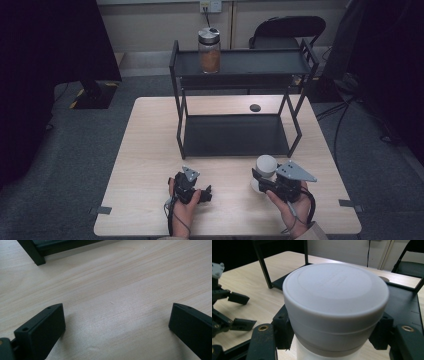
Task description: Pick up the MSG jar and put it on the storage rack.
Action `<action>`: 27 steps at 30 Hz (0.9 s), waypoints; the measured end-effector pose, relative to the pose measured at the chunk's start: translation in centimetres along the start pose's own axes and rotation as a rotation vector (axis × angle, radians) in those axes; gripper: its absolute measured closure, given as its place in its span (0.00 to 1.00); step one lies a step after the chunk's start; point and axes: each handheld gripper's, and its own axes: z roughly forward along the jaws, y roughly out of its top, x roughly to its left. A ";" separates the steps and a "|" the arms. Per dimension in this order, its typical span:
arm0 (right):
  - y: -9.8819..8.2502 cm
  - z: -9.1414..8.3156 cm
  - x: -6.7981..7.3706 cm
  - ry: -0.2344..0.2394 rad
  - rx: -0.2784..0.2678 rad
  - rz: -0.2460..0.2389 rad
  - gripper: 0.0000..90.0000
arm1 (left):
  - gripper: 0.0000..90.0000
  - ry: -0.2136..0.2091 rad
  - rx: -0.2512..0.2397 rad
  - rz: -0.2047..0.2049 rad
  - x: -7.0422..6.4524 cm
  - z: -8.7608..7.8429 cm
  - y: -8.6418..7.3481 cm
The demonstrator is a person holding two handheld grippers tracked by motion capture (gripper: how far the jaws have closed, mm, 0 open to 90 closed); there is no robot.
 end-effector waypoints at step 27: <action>10.6 -0.6 -3.2 0.022 -0.001 0.015 0.39 | 0.00 0.000 0.000 0.000 0.0 0.0 0.0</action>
